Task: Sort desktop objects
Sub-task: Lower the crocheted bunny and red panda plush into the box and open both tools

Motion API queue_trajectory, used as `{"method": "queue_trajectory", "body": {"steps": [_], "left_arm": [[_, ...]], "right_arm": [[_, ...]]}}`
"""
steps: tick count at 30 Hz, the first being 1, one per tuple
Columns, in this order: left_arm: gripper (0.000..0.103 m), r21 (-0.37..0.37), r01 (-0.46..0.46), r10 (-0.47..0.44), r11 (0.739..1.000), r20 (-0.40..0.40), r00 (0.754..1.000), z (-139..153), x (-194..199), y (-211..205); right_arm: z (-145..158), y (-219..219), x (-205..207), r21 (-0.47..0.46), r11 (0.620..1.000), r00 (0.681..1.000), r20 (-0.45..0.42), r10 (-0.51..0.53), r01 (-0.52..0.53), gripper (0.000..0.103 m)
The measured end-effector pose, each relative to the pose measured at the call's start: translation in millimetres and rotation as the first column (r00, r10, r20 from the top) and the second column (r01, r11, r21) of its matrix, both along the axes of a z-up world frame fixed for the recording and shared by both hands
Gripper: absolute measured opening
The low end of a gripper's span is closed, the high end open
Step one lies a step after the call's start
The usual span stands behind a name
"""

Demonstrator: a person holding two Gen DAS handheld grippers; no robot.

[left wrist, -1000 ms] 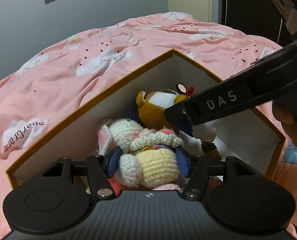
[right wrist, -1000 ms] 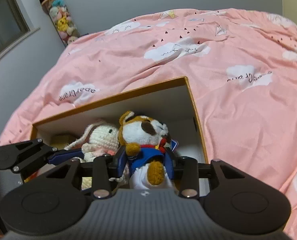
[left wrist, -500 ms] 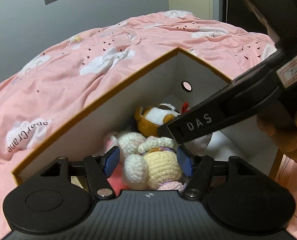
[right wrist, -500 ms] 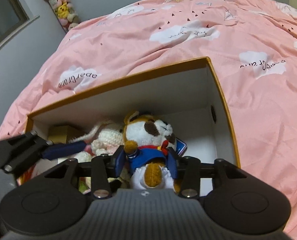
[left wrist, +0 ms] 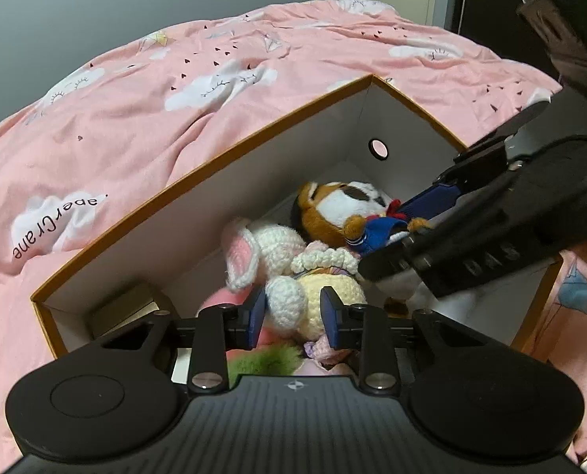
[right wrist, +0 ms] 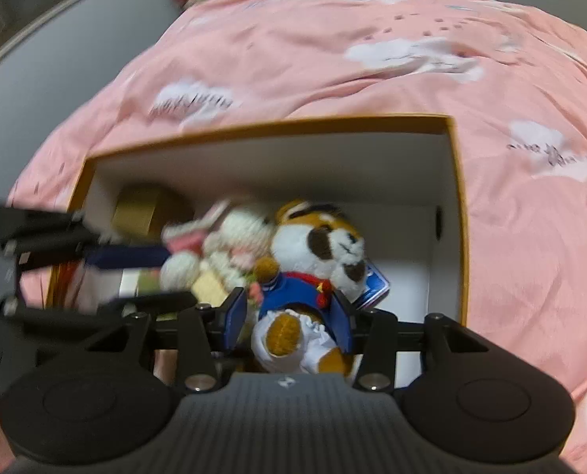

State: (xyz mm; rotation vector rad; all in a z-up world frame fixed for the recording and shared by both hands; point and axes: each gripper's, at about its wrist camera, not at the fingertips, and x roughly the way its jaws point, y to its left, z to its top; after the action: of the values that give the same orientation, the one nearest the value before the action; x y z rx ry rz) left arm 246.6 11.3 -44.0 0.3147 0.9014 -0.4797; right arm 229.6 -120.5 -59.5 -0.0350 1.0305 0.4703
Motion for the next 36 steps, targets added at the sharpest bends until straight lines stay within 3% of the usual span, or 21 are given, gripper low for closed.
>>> {"method": "queue_trajectory", "body": {"steps": [4, 6, 10, 20, 36], "left_arm": [[0.033, 0.012, 0.003, -0.003, 1.0, 0.001, 1.0, -4, 1, -2], [0.032, 0.01, -0.003, 0.003, 1.0, -0.003, 1.0, -5, 1, -1], [0.031, 0.007, -0.021, 0.021, 1.0, -0.006, 1.0, -8, 4, 2], [0.031, 0.023, -0.026, 0.025, 0.999, 0.028, 0.999, -11, 1, -3], [0.031, -0.017, -0.086, 0.087, 0.996, 0.096, 0.992, 24, -23, 2]], "right_arm": [[-4, 11, -3, -0.106, 0.988, 0.993, 0.03, 0.117, -0.113, 0.049], [-10, 14, -3, -0.157, 0.98, 0.991, 0.042, 0.13, -0.122, 0.044], [-21, 19, 2, -0.192, 0.969, 0.985, 0.045, 0.168, -0.157, 0.042], [-34, 20, 5, -0.201, 0.963, 0.979, 0.061, 0.193, -0.177, 0.043], [4, 10, -29, -0.179, 0.971, 0.97, 0.156, 0.185, -0.157, 0.052]]}}
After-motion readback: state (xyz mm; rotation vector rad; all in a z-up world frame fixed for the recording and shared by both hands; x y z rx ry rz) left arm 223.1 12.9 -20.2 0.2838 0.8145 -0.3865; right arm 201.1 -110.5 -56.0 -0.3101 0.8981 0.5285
